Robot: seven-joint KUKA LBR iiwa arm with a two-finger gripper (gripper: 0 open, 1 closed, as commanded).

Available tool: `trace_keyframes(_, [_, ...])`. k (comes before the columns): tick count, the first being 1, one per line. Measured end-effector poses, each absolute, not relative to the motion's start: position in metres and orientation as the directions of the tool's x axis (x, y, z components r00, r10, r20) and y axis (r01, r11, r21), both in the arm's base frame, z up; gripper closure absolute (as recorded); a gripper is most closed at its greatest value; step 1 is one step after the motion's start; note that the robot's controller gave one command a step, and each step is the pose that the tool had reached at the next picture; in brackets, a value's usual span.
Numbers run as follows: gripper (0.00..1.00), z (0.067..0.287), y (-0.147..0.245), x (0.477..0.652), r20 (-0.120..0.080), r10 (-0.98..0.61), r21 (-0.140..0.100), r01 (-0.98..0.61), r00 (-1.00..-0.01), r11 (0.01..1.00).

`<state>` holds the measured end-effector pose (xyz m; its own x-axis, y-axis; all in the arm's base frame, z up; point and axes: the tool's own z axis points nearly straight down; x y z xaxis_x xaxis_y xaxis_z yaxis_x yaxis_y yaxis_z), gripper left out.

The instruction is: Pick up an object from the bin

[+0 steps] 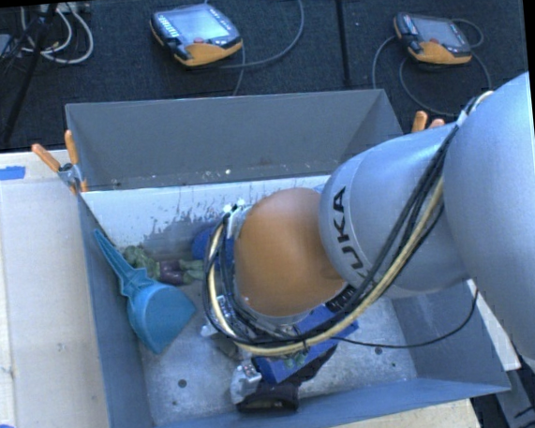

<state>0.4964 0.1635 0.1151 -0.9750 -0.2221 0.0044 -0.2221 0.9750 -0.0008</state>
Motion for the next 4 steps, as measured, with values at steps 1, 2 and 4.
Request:
trace_keyframes(1, [0.00,0.117,0.096,0.526,-0.001,-0.171,0.008,-0.171,-0.985,0.985])
trace_keyframes(2, [0.00,0.086,0.071,0.546,-0.001,-0.254,0.000,-0.254,-0.967,0.967])
trace_keyframes(4, [1.00,0.081,0.059,0.510,-0.040,-0.573,-0.011,-0.573,-0.819,0.820])
